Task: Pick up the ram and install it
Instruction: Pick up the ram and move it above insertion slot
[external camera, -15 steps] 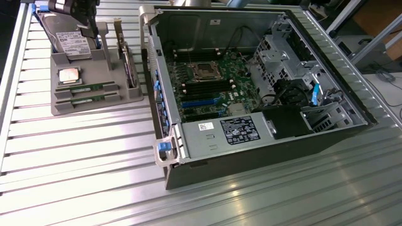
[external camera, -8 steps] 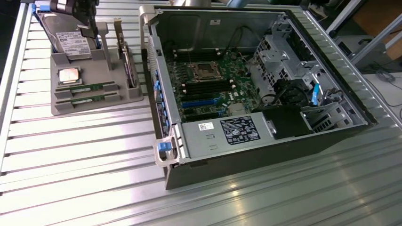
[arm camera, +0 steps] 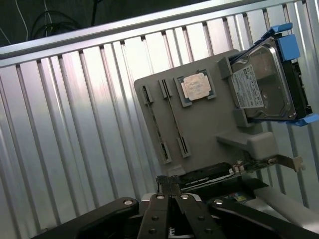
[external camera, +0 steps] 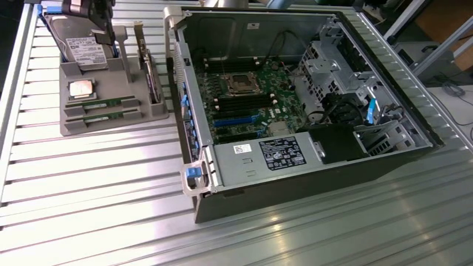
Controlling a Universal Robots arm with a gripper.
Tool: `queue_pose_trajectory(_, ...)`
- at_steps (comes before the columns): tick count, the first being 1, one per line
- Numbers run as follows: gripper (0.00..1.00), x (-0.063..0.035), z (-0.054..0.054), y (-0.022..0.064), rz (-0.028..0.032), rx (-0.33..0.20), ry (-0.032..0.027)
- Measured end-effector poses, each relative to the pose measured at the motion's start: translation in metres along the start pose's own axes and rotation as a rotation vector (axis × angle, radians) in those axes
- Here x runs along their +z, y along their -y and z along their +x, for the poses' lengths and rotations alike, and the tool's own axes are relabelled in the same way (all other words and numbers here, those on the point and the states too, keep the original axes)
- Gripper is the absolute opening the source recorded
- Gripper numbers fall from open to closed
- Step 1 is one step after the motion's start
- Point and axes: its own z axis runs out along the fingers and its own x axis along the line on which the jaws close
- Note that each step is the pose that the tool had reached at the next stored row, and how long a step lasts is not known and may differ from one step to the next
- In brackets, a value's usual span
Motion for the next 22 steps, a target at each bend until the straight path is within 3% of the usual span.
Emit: queue_pose_trajectory(22, 0.1, 0.0001, 0.0, 0.0, -0.0045, -0.182, -0.0081)
